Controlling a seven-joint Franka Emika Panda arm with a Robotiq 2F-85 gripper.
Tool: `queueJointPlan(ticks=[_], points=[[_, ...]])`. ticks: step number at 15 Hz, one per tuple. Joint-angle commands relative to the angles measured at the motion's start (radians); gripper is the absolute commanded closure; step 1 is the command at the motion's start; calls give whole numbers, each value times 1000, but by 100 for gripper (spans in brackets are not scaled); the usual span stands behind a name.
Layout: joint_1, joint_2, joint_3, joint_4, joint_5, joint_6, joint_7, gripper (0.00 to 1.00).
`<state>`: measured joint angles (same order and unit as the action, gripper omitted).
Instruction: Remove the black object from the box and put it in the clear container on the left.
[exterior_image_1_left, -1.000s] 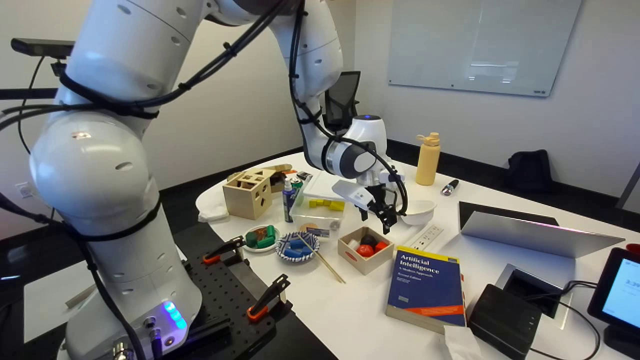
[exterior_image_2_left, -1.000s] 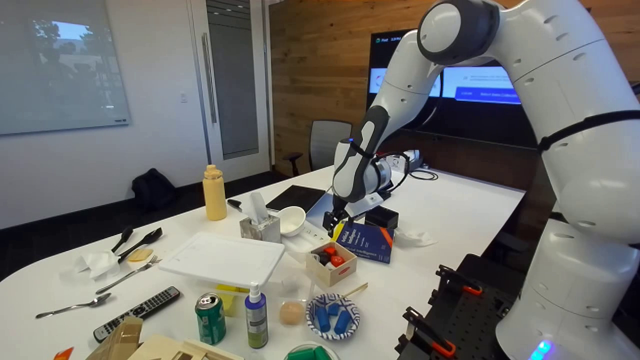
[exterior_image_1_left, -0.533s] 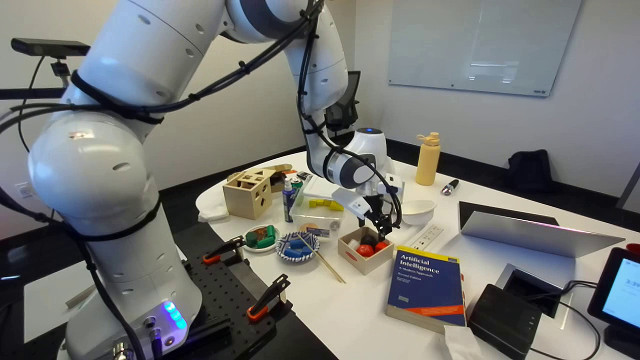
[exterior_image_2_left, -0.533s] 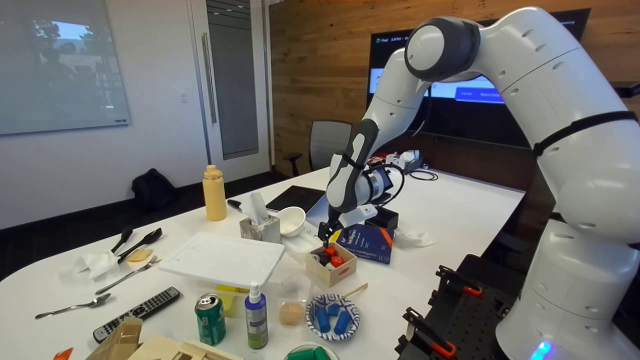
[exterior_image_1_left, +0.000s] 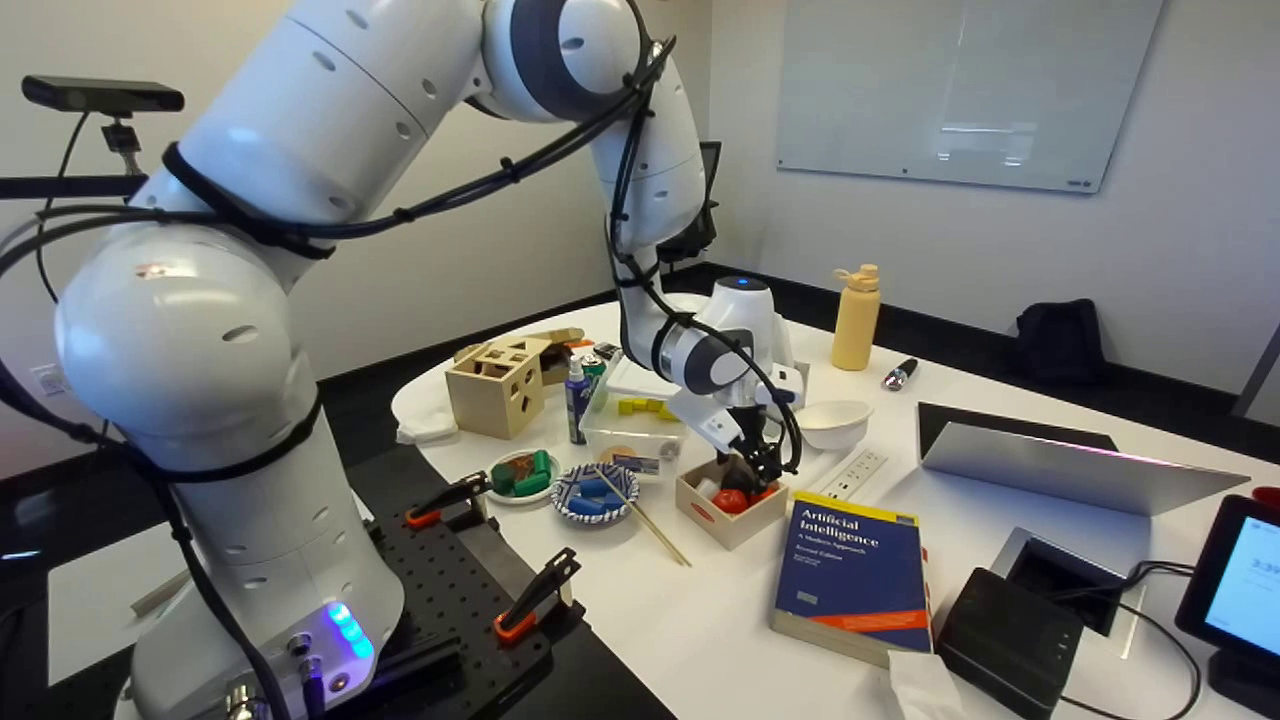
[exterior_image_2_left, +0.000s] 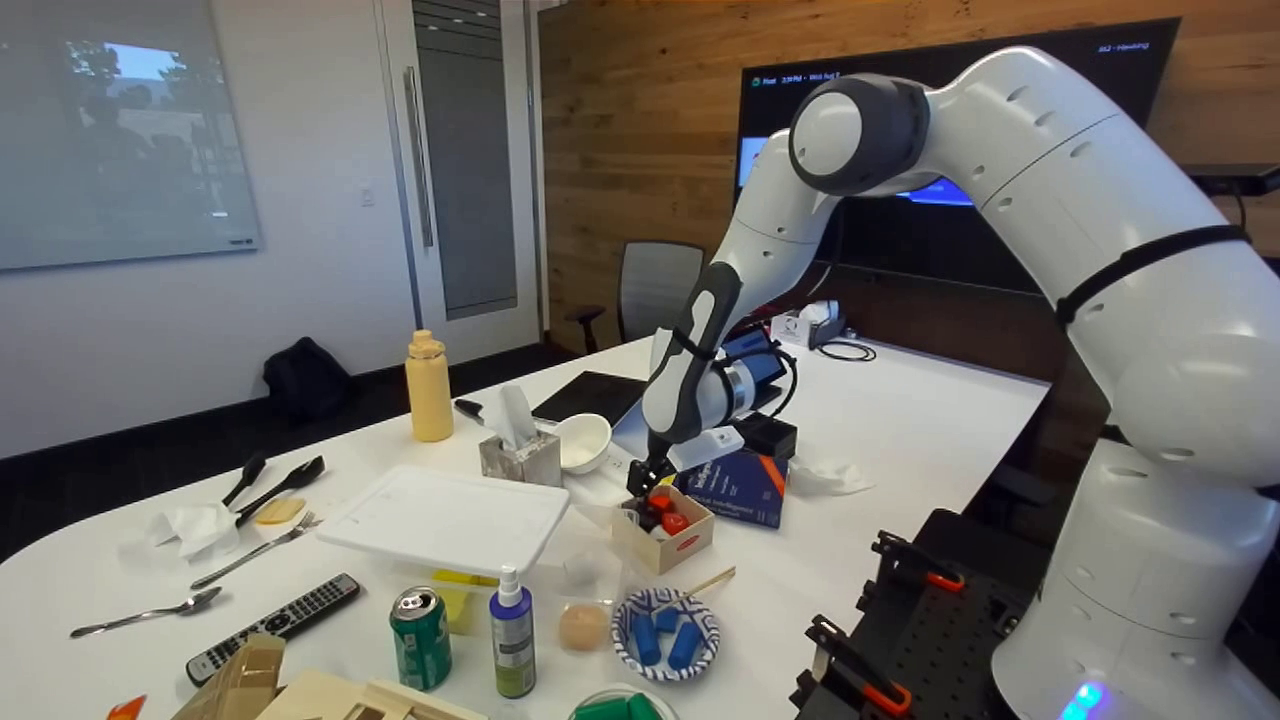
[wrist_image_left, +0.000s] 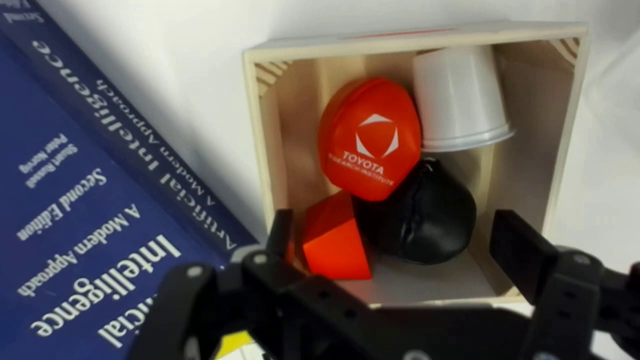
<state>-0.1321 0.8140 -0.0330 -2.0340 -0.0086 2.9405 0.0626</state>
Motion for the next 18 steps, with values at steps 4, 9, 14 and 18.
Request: queueJointPlan(ticks=[4,9,14,18], points=[[-3,67,9,81,25,-7,-18,0],[2,101,8,105,24,19,-16,42],[-1,96,14,108,25,29,-17,79],[-9,88,23,99,27,28,-21,95]])
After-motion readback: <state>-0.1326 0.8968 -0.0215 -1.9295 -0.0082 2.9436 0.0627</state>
